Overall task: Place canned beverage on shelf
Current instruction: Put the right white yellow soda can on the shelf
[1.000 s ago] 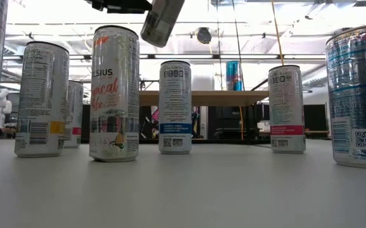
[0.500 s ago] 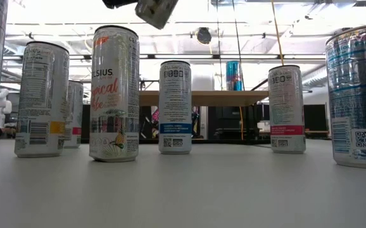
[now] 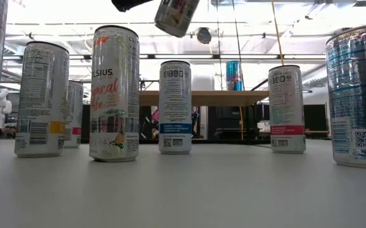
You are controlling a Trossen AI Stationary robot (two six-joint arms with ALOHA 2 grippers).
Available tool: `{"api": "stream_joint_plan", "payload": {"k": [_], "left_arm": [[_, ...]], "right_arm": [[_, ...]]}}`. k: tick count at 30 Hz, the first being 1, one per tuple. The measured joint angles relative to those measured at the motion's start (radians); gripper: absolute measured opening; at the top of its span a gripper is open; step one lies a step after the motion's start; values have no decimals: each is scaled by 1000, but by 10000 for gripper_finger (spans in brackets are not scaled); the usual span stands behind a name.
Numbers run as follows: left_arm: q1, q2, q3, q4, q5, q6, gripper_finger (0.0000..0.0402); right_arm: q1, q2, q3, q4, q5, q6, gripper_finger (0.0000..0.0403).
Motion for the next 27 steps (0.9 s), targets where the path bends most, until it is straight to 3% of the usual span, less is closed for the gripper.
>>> {"api": "stream_joint_plan", "payload": {"k": [3, 10, 14, 27], "left_arm": [[22, 0, 0, 12, 47, -27, 366], [105, 0, 0, 8, 331, -131, 366], [140, 13, 0, 8, 434, -186, 366], [147, 111, 0, 27, 444, -210, 364]], "right_arm": [[5, 0, 0, -14, -31, -5, 185], [6, 0, 0, -12, -141, -61, 185], [5, 0, 0, -8, -152, -93, 185], [5, 1, 0, 4, -153, -208, 185]]}}
